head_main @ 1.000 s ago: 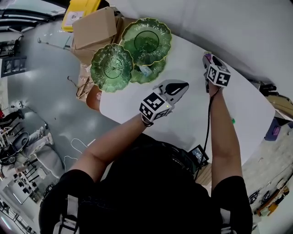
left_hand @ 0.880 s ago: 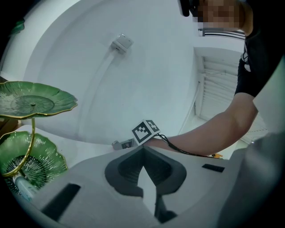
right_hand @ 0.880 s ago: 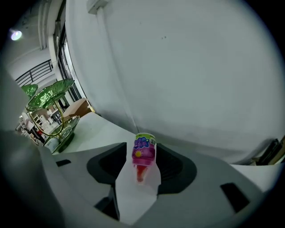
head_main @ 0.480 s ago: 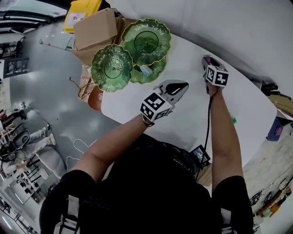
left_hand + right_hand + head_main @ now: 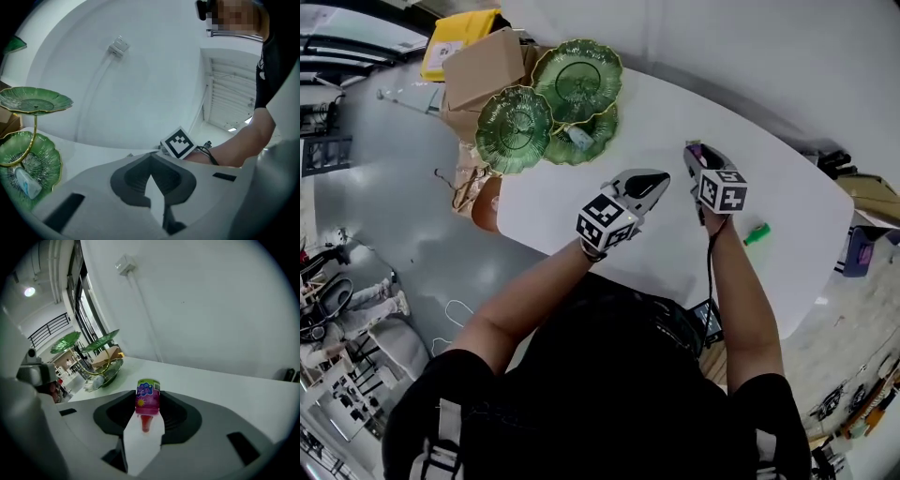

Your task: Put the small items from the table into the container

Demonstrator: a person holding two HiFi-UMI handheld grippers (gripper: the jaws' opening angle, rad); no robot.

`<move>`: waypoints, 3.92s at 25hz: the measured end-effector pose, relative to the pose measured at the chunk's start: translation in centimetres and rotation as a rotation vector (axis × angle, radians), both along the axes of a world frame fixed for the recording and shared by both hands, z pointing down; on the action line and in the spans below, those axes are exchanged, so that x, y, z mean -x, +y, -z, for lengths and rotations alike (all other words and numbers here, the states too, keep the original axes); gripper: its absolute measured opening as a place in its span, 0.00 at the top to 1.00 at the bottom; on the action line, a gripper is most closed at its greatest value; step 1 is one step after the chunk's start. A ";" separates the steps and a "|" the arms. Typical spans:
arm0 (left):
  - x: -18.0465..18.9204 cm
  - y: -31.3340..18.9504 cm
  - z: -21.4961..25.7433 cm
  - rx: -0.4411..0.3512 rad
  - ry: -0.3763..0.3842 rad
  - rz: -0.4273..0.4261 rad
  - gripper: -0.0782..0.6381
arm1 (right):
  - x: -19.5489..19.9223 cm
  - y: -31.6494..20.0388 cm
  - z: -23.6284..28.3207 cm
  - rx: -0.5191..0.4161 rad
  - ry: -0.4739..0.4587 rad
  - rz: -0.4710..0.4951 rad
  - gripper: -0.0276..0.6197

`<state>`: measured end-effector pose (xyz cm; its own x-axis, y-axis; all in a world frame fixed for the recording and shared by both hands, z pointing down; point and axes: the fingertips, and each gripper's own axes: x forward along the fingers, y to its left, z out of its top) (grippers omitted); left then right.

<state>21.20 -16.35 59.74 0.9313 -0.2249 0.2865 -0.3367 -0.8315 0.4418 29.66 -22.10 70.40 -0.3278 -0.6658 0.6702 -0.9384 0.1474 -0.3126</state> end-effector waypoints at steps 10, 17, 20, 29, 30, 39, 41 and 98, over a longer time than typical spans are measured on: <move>-1.3 7.4 3.4 -0.025 0.042 0.007 0.88 | 1.9 12.3 9.8 -0.148 -0.040 0.080 0.70; -2.8 12.8 10.1 -0.094 0.101 0.010 0.88 | 0.5 18.4 19.0 -0.300 -0.024 0.112 0.70; -3.5 14.7 13.1 -0.115 0.132 0.010 0.88 | -0.3 20.5 22.4 -0.366 -0.013 0.105 0.70; -4.7 18.5 14.8 -0.148 0.140 0.029 0.88 | -0.5 26.0 25.7 -0.471 -0.057 0.077 0.70; -4.7 18.7 14.9 -0.153 0.139 0.032 0.88 | -0.8 26.1 26.0 -0.479 -0.051 0.075 0.70; -4.9 19.9 15.3 -0.166 0.130 0.028 0.88 | -1.0 27.0 26.8 -0.500 -0.072 0.063 0.70; -4.7 19.8 15.4 -0.167 0.130 0.035 0.89 | -1.1 26.9 27.1 -0.507 -0.075 0.056 0.70; 34.7 6.9 11.5 -0.102 0.136 0.163 0.88 | 39.7 12.8 22.2 -0.363 -0.119 0.219 0.70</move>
